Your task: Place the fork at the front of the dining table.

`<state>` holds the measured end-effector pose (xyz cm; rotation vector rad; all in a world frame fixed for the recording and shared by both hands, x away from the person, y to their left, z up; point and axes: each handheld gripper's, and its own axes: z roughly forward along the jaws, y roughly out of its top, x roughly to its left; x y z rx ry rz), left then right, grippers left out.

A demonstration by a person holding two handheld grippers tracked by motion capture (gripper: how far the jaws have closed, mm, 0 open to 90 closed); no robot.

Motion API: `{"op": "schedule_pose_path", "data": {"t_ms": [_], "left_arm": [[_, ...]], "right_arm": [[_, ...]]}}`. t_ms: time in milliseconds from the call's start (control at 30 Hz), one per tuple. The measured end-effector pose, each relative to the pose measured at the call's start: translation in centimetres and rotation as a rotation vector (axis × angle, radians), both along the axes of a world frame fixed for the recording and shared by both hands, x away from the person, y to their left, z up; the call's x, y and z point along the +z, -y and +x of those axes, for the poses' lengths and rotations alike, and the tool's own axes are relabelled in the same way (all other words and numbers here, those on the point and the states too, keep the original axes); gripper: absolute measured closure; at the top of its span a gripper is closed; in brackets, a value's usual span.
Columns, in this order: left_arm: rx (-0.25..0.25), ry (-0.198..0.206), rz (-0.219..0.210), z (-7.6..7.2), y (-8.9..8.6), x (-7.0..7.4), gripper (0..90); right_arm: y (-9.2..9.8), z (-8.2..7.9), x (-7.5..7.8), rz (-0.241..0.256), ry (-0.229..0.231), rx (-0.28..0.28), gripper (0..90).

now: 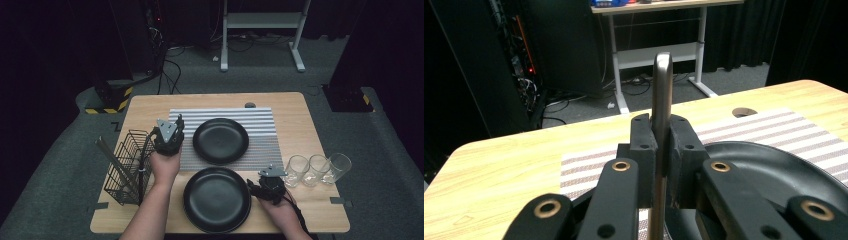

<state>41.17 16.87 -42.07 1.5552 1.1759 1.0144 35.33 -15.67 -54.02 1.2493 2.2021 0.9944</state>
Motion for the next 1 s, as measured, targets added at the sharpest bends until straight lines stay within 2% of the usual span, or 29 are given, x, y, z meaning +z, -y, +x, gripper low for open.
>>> {"op": "schedule_pose_path", "data": {"t_ms": [433,733,1000], "left_arm": [[0.015,-0.055,-0.007,2.4,0.0,-0.4,82.8],[0.021,-0.09,0.009,3.6,0.2,-0.7,82.9],[0.028,-0.127,-0.006,5.0,-0.1,-1.1,82.9]], "right_arm": [[0.0,0.0,0.0,0.0,-0.001,0.0,36.3],[0.0,0.0,0.0,0.0,0.0,0.001,36.3],[0.0,0.0,0.0,-0.001,0.001,0.001,36.3]]}}
